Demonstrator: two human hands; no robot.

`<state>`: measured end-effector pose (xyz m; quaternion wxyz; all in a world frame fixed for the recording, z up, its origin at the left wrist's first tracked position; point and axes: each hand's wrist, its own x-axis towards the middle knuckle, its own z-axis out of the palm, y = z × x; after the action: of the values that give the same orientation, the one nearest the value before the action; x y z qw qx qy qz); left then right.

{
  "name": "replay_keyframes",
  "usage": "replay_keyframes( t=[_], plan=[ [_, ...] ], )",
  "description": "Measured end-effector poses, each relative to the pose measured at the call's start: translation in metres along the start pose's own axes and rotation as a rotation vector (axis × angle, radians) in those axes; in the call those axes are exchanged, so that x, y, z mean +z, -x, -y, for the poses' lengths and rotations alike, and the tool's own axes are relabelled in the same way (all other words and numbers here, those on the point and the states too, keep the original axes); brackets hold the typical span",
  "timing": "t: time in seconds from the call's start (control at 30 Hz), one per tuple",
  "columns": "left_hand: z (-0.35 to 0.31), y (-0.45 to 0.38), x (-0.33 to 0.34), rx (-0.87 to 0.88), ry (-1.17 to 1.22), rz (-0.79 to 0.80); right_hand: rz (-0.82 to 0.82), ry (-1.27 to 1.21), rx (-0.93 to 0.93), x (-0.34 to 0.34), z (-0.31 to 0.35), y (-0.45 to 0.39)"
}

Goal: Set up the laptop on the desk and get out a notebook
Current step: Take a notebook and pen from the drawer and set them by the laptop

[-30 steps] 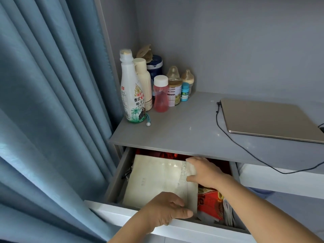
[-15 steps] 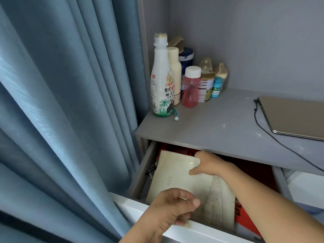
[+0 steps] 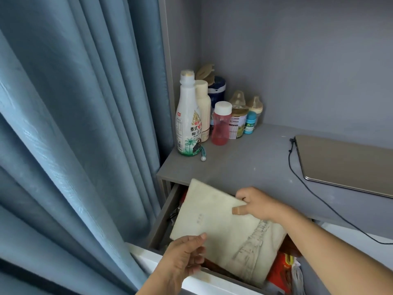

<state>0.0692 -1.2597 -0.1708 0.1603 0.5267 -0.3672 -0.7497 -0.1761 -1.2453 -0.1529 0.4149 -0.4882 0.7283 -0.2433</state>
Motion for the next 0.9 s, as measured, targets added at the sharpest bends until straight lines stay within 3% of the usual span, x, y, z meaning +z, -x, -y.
replay_keyframes(
  t=[0.43,0.9],
  plan=[
    [-0.02,-0.012,0.021,0.013,0.03,-0.068,-0.449,-0.458,-0.029,-0.133,0.007,0.077],
    [0.013,-0.054,0.066,0.068,-0.6,0.068,-0.729,-0.705,-0.039,-0.175,-0.021,0.129]
  ],
)
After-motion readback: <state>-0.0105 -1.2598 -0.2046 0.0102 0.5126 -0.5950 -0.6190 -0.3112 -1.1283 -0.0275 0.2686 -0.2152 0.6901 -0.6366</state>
